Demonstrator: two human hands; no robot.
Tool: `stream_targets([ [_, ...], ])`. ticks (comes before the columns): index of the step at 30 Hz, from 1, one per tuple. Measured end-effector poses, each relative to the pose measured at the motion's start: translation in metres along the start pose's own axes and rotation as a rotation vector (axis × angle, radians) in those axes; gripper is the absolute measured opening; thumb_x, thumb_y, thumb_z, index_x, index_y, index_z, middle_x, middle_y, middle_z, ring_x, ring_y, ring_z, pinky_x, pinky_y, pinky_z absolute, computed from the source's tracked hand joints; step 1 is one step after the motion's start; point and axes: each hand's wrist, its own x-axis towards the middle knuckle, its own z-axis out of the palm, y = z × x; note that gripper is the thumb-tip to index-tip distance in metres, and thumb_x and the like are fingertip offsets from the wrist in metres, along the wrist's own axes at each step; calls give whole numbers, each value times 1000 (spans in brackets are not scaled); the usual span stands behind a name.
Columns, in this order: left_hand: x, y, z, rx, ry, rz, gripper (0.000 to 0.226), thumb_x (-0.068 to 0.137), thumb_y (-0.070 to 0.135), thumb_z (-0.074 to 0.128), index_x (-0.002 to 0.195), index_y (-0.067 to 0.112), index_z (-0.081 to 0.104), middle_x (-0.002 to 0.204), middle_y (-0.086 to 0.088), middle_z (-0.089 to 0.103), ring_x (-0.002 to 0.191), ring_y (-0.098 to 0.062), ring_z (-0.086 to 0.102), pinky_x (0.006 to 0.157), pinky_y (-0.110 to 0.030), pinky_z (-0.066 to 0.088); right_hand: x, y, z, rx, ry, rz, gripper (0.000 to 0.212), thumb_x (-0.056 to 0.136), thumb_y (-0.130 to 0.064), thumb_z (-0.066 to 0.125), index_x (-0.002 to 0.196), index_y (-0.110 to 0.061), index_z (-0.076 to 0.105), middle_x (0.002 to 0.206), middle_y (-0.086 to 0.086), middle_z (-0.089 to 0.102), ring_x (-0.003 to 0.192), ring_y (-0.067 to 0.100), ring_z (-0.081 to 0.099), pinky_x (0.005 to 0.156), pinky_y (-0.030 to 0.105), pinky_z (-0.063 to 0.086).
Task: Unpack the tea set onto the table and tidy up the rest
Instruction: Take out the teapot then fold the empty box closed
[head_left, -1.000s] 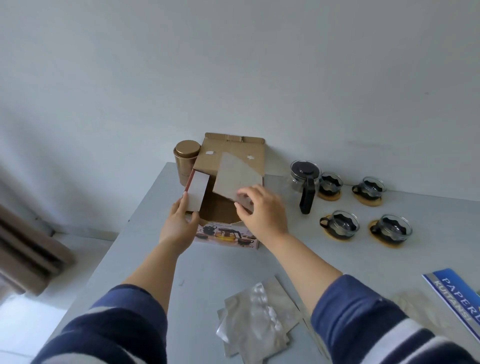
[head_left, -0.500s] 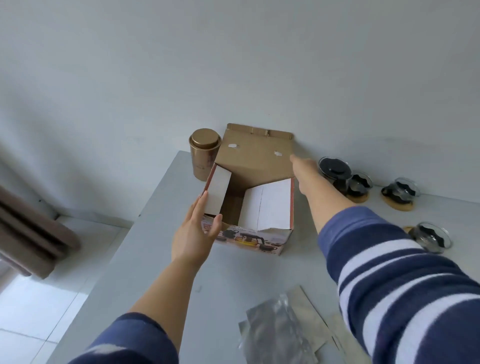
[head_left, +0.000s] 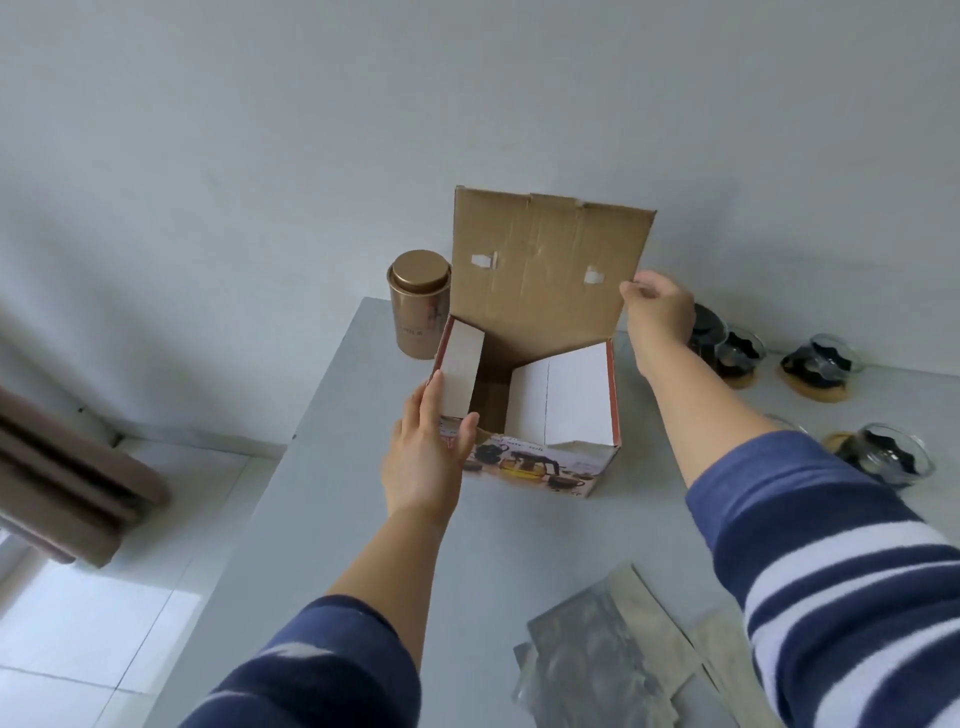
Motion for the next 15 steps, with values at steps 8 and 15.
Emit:
stream_targets([
  [8, 72, 36, 22, -85, -134, 6, 69, 97, 50, 42, 154, 30, 8, 162, 5, 12, 141, -26, 34, 101, -40, 43, -16, 2, -21, -105, -159, -192, 42, 88, 2, 47, 122, -21, 60, 102, -3, 62, 86, 13, 57, 70, 20, 49],
  [15, 120, 48, 33, -267, -224, 63, 67, 88, 39, 66, 144, 23, 33, 150, 4, 36, 133, -19, 43, 96, -30, 38, -10, 48, -16, -400, -301, -294, 43, 100, -13, 42, 142, -18, 44, 143, 5, 48, 132, 23, 44, 110, 38, 38],
])
